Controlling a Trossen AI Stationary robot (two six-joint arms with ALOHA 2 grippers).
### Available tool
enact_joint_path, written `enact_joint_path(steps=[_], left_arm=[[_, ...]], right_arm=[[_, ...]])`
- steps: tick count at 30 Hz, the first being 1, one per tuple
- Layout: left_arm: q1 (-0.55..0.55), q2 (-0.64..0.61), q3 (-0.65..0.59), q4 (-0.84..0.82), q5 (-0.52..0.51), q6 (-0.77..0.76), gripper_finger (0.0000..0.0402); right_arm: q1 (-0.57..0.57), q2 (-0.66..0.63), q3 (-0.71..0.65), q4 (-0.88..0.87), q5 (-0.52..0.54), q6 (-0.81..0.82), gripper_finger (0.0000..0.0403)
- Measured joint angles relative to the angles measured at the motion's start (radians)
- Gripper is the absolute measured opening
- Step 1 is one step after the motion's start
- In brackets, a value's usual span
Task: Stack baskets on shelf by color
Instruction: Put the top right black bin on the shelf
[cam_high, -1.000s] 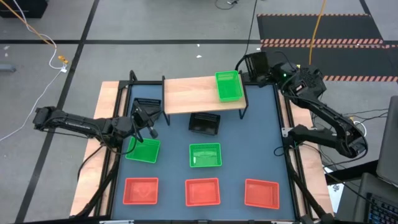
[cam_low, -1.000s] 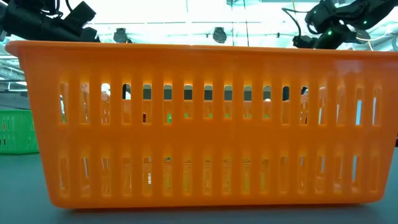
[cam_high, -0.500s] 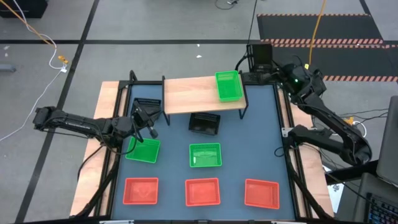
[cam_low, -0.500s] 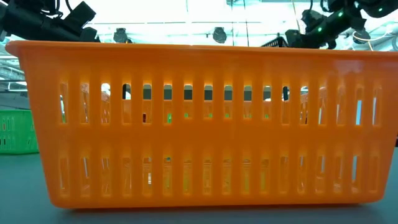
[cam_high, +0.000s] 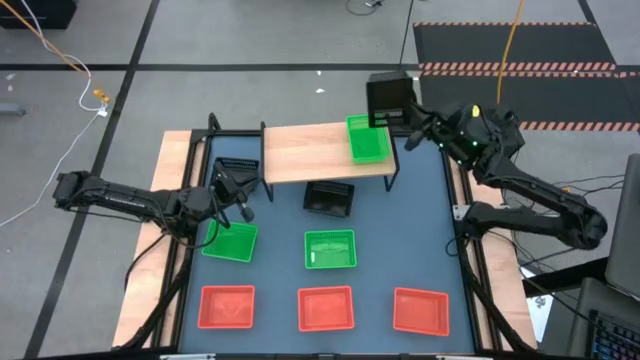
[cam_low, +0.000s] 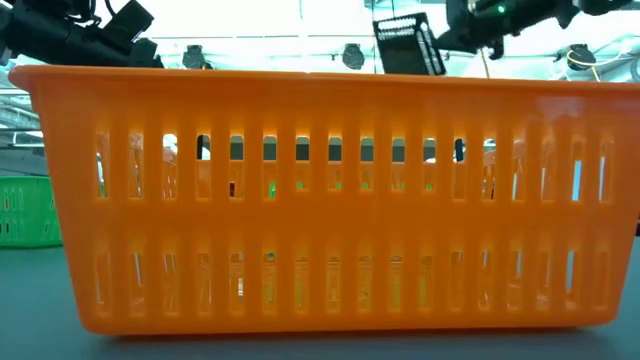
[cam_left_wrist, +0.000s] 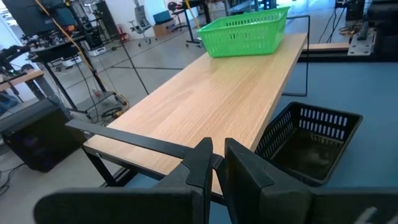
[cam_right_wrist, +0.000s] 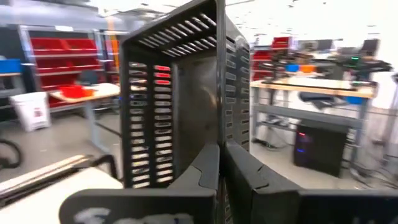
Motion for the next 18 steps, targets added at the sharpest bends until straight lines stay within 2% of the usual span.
enact_joint_path(steps=[10, 18], left_arm=[[0.0, 0.0, 0.0, -0.004, 0.0, 0.0, 0.0047], [0.0, 0.0, 0.0, -0.022, 0.0, -0.004, 0.0047]], right_arm=[[0.198, 0.222, 0.214, -0.001, 0.077, -0.061, 0.0001], [0.327, 0.42, 0.394, -0.002, 0.078, -0.068, 0.0002]])
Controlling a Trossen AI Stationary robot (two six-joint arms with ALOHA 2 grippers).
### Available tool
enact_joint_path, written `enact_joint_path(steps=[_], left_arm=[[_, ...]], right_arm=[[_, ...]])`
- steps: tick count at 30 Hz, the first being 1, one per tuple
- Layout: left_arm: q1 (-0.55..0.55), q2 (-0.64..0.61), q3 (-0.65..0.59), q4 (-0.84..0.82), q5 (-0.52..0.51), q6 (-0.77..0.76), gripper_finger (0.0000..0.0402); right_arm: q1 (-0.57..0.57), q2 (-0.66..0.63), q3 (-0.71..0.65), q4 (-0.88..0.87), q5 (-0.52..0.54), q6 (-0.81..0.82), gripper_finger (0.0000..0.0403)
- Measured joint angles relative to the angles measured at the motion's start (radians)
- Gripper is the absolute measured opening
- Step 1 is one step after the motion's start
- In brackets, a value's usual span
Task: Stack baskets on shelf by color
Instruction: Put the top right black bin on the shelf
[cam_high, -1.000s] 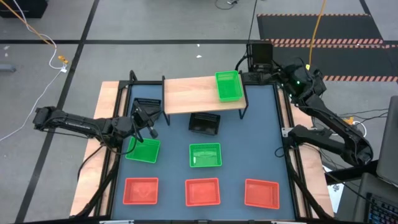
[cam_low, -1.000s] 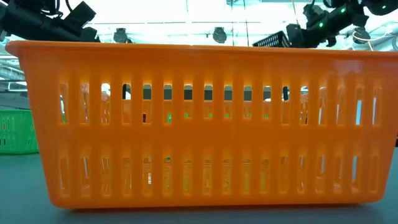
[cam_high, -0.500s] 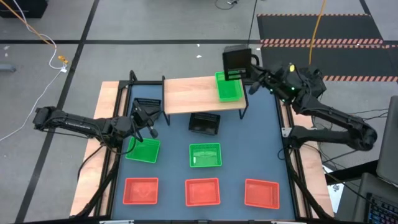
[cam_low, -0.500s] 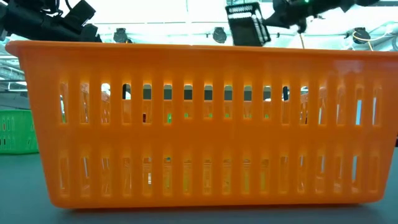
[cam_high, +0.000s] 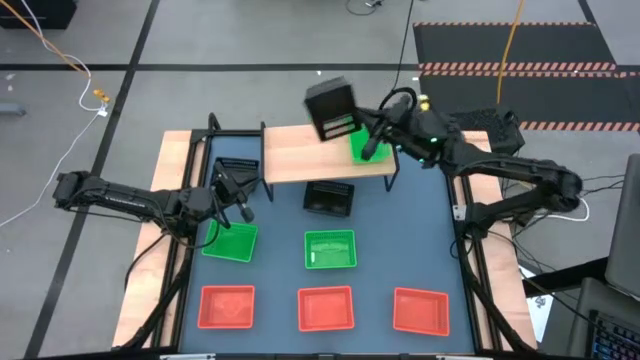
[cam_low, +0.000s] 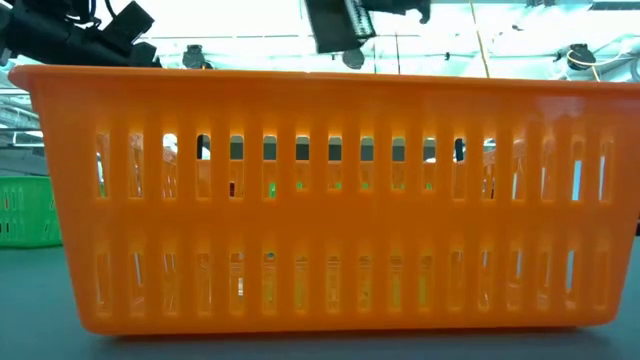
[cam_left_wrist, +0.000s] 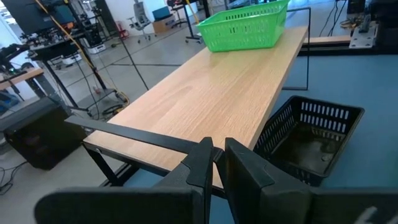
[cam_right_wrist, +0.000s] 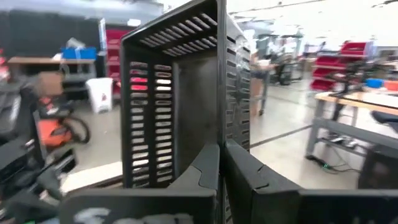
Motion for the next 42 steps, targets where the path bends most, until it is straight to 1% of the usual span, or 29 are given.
enact_joint_path(steps=[2, 5, 10, 14, 17, 19, 20, 22, 23, 25, 27, 34, 40, 42], left_arm=[[0.0, 0.0, 0.0, 0.0, 0.0, 0.0, 0.0047], [0.0, 0.0, 0.0, -0.001, 0.0, -0.005, 0.0047], [0.0, 0.0, 0.0, -0.008, 0.001, -0.007, 0.0047], [0.0, 0.0, 0.0, -0.009, 0.001, -0.007, 0.0047], [0.0, 0.0, 0.0, -0.011, 0.001, -0.007, 0.0047], [0.0, 0.0, 0.0, -0.012, 0.001, -0.007, 0.0047], [0.0, 0.0, 0.0, -0.013, 0.001, -0.007, 0.0047], [0.0, 0.0, 0.0, -0.013, 0.001, -0.008, 0.0047], [0.0, 0.0, 0.0, -0.013, 0.001, -0.009, 0.0047], [0.0, 0.0, 0.0, -0.012, 0.001, -0.011, 0.0047], [0.0, 0.0, 0.0, -0.007, 0.001, -0.011, 0.0047], [0.0, 0.0, 0.0, -0.006, 0.001, -0.006, 0.0047], [0.0, 0.0, 0.0, -0.006, 0.001, -0.003, 0.0047], [0.0, 0.0, 0.0, -0.006, 0.001, -0.003, 0.0047]], right_arm=[[0.031, 0.058, 0.046, 0.0, 0.007, -0.005, 0.0002], [0.08, 0.141, 0.116, -0.001, 0.093, -0.006, 0.0002], [0.131, 0.247, 0.215, -0.009, 0.192, -0.115, 0.0002], [0.16, 0.293, 0.273, -0.008, 0.206, -0.104, 0.0002], [0.172, 0.301, 0.292, -0.007, 0.208, -0.036, 0.0002], [0.175, 0.299, 0.294, -0.007, 0.182, 0.025, 0.0002], [0.175, 0.299, 0.294, -0.009, 0.132, 0.054, 0.0002], [0.175, 0.3, 0.294, -0.01, -0.001, 0.101, 0.0002], [0.176, 0.306, 0.294, -0.002, -0.045, 0.127, 0.0002], [0.188, 0.333, 0.295, 0.037, -0.055, 0.169, 0.0002], [0.193, 0.354, 0.294, 0.031, -0.05, 0.172, 0.0002], [0.19, 0.451, 0.294, 0.039, 0.091, 0.143, 0.0001], [0.192, 0.474, 0.307, 0.016, 0.21, 0.08, 0.0001], [0.196, 0.474, 0.316, -0.007, 0.217, 0.078, 0.0001]])
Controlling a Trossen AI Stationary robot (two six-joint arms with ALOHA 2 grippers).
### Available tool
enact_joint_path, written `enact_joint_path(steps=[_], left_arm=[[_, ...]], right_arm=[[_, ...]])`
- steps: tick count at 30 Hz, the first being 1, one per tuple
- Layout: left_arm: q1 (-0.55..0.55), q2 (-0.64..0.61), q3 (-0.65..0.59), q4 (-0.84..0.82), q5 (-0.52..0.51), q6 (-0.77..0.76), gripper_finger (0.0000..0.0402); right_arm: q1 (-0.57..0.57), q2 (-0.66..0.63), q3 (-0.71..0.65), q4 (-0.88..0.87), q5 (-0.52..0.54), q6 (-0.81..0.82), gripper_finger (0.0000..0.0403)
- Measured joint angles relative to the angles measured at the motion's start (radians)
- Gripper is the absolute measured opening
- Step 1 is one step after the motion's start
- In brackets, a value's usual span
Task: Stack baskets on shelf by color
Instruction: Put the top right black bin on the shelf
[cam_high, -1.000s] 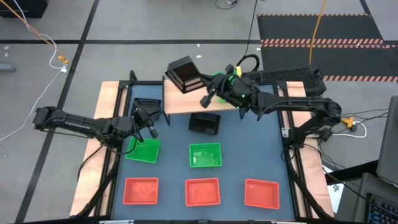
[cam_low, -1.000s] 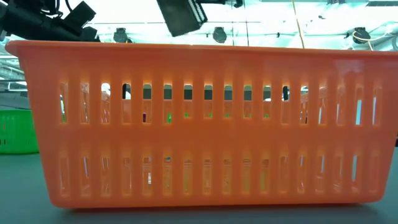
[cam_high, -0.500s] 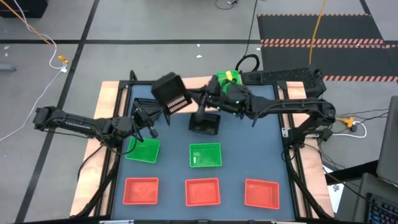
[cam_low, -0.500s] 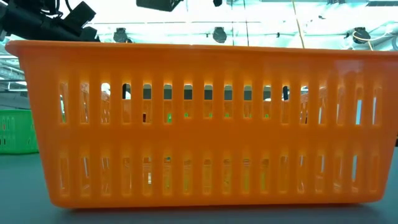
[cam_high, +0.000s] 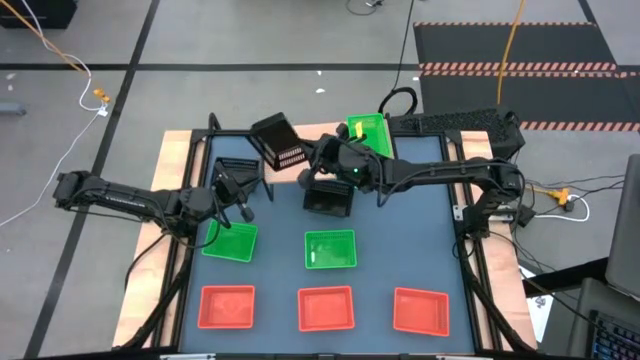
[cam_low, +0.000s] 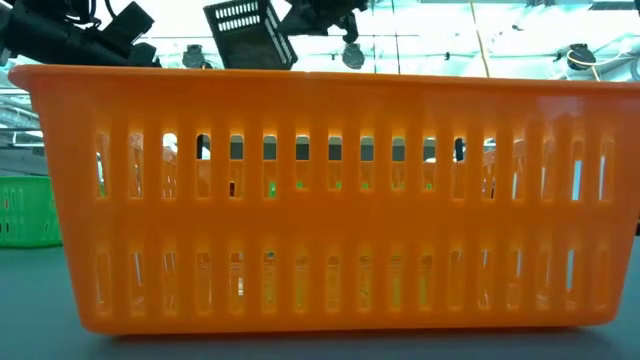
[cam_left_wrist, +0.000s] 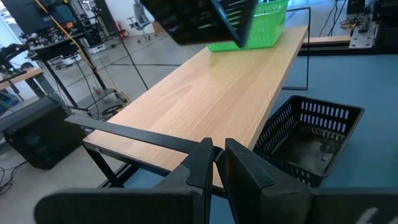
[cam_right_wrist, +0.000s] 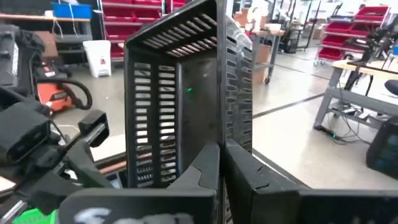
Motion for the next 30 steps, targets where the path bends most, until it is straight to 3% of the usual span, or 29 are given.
enact_joint_path(steps=[12, 19, 25, 30], left_arm=[[0.0, 0.0, 0.0, -0.005, 0.0, -0.008, 0.0047], [0.0, 0.0, 0.0, -0.007, 0.0, -0.008, 0.0047], [0.0, 0.0, 0.0, -0.009, 0.0, -0.009, 0.0047], [0.0, 0.0, 0.0, -0.008, 0.0, -0.012, 0.0047]], right_arm=[[0.058, 0.0, 0.001, -0.165, -0.004, 0.103, 0.0], [0.065, 0.0, 0.001, -0.166, -0.012, 0.129, 0.0001], [0.05, -0.009, 0.001, -0.166, -0.21, 0.203, 0.0003], [0.03, -0.01, 0.035, -0.199, -0.217, 0.241, 0.0002]])
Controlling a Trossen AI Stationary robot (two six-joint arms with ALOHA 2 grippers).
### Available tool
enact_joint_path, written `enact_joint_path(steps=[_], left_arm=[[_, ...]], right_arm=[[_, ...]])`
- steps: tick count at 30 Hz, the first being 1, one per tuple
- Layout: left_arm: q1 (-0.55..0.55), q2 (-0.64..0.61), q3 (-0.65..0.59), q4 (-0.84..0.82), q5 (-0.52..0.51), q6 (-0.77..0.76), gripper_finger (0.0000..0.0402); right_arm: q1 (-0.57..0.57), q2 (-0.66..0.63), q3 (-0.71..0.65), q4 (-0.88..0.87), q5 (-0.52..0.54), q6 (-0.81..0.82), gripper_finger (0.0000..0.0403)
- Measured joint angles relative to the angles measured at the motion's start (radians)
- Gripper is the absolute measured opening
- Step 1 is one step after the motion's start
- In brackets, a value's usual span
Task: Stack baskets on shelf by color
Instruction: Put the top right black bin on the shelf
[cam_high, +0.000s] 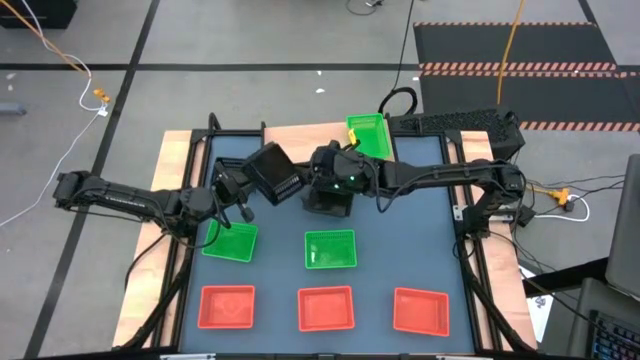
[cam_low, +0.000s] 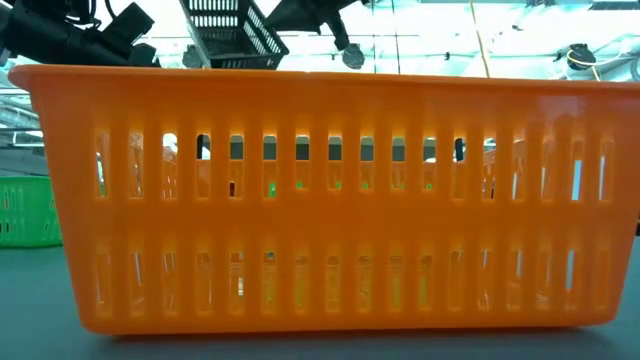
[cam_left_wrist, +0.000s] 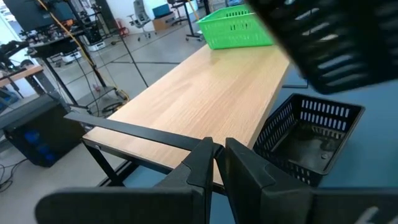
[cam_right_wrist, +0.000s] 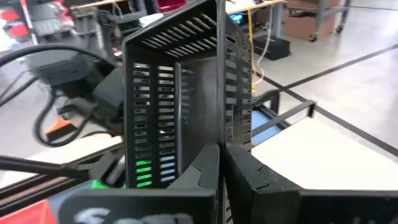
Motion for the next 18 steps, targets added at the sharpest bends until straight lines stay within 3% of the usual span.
enact_joint_path(steps=[10, 18], left_arm=[[0.0, 0.0, 0.0, 0.01, 0.0, 0.005, 0.0047], [0.0, 0.0, 0.0, 0.01, 0.0, 0.005, 0.0047]], right_arm=[[-0.04, 0.0, 0.19, -0.081, 0.078, -0.09, 0.0001], [-0.088, 0.056, 0.288, -0.13, 0.076, -0.089, 0.0001]])
